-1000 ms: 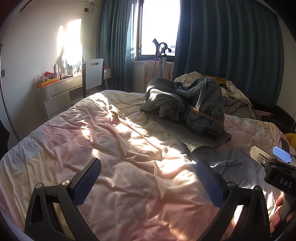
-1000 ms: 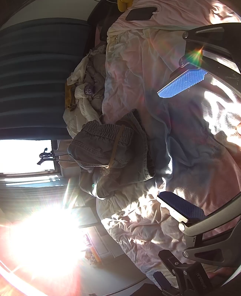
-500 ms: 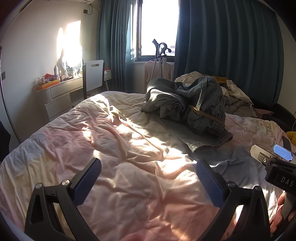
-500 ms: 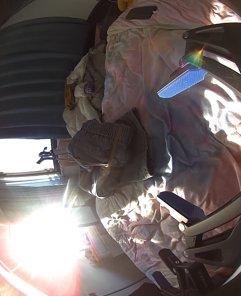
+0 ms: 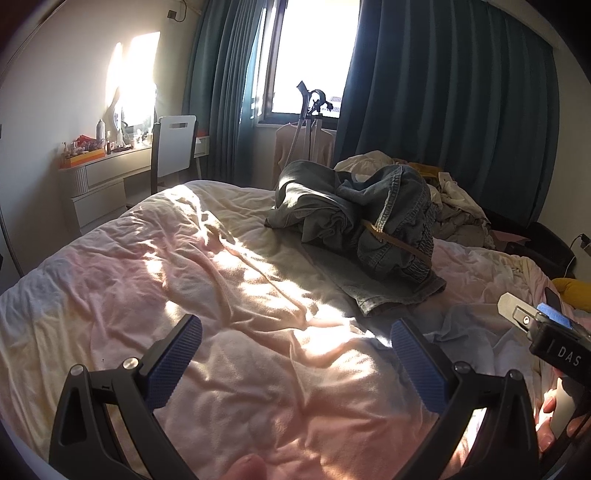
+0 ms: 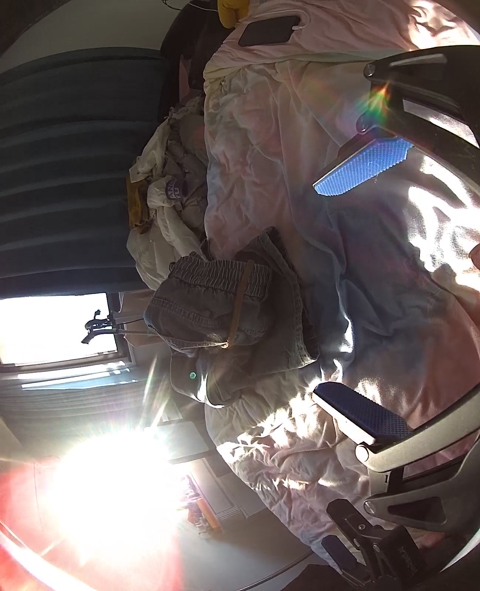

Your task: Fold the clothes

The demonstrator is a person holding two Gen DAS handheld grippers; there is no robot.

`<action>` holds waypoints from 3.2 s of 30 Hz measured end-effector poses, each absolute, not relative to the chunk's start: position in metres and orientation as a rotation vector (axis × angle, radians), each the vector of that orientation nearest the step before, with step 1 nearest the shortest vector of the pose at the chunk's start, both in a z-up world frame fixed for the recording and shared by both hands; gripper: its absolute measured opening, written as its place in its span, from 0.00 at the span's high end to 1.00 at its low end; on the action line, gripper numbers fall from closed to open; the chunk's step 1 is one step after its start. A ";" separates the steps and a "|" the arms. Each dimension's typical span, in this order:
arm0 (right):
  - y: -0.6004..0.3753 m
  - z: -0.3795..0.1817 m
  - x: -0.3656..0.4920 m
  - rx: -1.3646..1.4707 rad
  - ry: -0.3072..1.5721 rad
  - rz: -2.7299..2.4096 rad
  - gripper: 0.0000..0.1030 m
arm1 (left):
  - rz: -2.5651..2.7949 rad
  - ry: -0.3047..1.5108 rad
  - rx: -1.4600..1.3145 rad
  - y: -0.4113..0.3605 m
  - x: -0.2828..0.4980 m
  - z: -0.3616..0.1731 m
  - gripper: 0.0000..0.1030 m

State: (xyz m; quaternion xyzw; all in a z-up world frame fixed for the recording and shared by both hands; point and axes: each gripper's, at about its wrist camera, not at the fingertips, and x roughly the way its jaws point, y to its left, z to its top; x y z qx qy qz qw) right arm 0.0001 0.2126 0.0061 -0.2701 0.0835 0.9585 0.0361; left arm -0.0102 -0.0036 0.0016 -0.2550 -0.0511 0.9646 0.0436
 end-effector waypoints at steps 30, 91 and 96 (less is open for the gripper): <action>0.313 -0.041 -0.061 -0.805 0.582 2.824 0.00 | 2.751 0.105 -0.768 0.191 -0.243 0.011 0.24; 0.211 -0.092 -0.166 -1.412 1.055 3.150 0.62 | 2.650 -1.098 -0.948 -0.174 -0.070 -0.027 0.34; 0.208 -0.070 -0.143 -1.369 1.050 3.184 0.74 | 2.536 -1.118 -0.904 -0.161 -0.058 -0.025 0.34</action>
